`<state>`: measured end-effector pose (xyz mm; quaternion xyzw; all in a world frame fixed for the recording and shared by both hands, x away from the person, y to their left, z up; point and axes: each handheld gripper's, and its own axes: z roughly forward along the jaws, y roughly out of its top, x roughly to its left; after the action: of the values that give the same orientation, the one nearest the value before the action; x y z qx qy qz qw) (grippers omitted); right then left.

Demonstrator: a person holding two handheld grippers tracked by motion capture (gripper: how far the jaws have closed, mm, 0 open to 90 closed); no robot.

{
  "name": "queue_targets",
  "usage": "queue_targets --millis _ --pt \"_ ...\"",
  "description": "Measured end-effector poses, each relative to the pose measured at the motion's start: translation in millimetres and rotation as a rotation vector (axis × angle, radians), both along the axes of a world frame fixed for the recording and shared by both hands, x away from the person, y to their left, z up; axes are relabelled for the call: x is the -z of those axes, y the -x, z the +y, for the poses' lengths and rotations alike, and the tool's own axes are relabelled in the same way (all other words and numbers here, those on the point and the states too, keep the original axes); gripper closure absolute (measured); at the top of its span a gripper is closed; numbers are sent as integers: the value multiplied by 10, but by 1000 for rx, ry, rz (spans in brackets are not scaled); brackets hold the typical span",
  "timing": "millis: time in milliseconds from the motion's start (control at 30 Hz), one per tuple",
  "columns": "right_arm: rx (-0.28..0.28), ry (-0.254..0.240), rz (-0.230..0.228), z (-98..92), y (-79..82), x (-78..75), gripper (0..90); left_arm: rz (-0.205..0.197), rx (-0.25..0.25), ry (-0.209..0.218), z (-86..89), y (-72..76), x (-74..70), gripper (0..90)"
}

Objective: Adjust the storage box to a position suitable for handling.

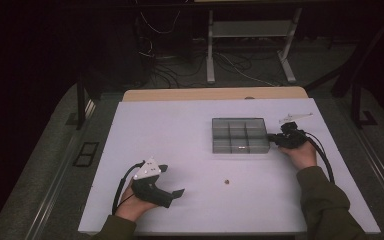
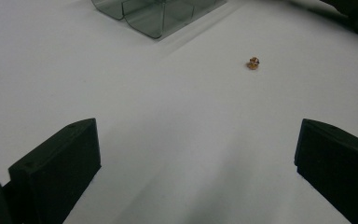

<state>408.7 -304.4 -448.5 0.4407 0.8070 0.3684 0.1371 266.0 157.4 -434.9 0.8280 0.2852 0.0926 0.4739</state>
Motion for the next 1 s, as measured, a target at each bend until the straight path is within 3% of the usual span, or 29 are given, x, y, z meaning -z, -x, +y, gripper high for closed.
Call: queue_targets --millis 1000 --pt "-44 -9 -25 349 -17 13 893 2 1 0 -5 -1 4 0"
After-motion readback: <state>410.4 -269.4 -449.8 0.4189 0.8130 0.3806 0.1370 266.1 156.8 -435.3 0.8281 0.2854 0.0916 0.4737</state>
